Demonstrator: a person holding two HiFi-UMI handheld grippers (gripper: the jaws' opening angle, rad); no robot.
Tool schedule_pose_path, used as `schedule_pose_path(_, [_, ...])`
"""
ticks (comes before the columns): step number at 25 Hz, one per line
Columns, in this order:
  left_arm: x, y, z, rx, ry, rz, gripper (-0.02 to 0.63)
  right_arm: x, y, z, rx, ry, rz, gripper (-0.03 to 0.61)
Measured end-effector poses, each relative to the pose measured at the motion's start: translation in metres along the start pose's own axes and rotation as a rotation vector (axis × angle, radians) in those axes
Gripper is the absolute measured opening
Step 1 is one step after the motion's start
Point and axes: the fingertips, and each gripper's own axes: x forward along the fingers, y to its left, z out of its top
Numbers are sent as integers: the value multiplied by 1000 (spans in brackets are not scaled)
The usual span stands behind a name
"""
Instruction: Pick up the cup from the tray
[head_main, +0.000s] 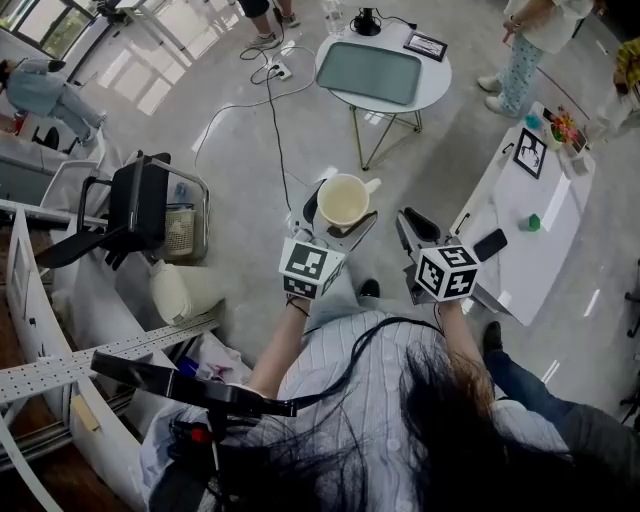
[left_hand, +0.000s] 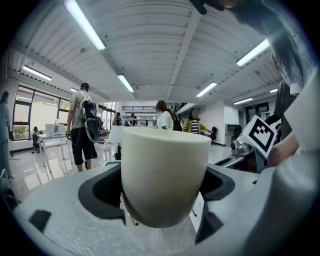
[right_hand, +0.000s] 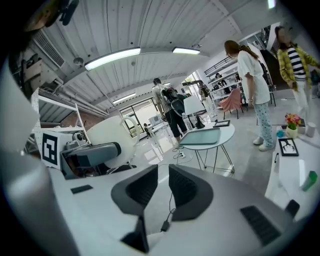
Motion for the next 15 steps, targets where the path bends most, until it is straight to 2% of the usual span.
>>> schedule_pose_path(15, [-24, -12, -2, 3, 0, 2, 459, -14, 23, -10, -20, -5, 29, 83])
